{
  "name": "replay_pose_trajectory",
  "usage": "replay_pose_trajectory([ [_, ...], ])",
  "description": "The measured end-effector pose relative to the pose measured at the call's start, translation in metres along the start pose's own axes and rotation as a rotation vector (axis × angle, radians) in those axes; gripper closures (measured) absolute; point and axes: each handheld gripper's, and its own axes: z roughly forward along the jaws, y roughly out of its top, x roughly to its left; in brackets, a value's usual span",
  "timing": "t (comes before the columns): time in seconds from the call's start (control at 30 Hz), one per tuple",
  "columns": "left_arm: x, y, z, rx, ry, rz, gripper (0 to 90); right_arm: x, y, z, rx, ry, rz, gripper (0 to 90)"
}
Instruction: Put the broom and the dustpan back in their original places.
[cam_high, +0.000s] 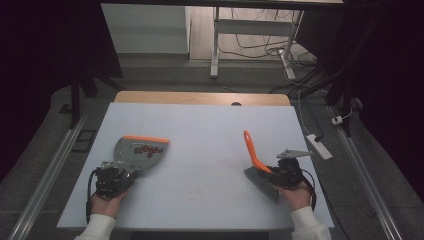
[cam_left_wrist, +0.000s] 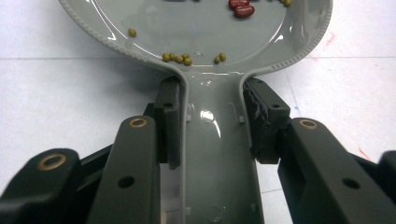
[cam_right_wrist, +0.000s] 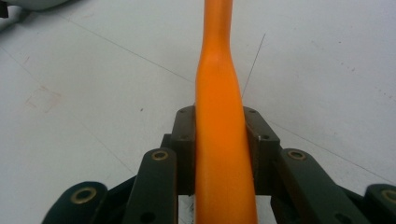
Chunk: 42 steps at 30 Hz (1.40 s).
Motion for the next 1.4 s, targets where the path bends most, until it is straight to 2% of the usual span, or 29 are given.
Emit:
replay_pose_trajectory([
  [0.3,-0.005,-0.001,0.002,0.005,0.013,0.003,61.5,-0.008,0.0,0.001,0.009,-0.012,0.014,68.4],
  [0.4,-0.003,-0.001,0.001,0.003,-0.002,0.006,60.4,-0.009,0.001,0.002,0.023,-0.025,0.013,67.3],
  [0.6,-0.003,-0.001,-0.004,-0.012,0.009,0.019,46.9,-0.015,0.001,0.006,0.057,-0.055,0.018,61.4],
  [0.7,-0.002,-0.002,-0.007,-0.015,0.006,0.03,43.0,-0.016,0.001,0.008,0.062,-0.065,0.022,59.8],
  [0.93,0.001,-0.003,-0.011,-0.009,-0.035,0.058,37.8,-0.019,0.0,0.01,0.076,-0.097,0.026,54.2],
  [1.1,0.004,-0.003,-0.019,-0.033,-0.038,0.09,34.3,-0.022,0.0,0.014,0.088,-0.115,0.032,49.8],
  [1.27,0.009,-0.003,-0.025,-0.056,-0.086,0.117,30.6,-0.025,-0.001,0.017,0.111,-0.135,0.039,45.0],
  [1.4,0.01,-0.002,-0.027,-0.064,-0.086,0.127,28.2,-0.027,-0.001,0.019,0.123,-0.149,0.05,43.2],
])
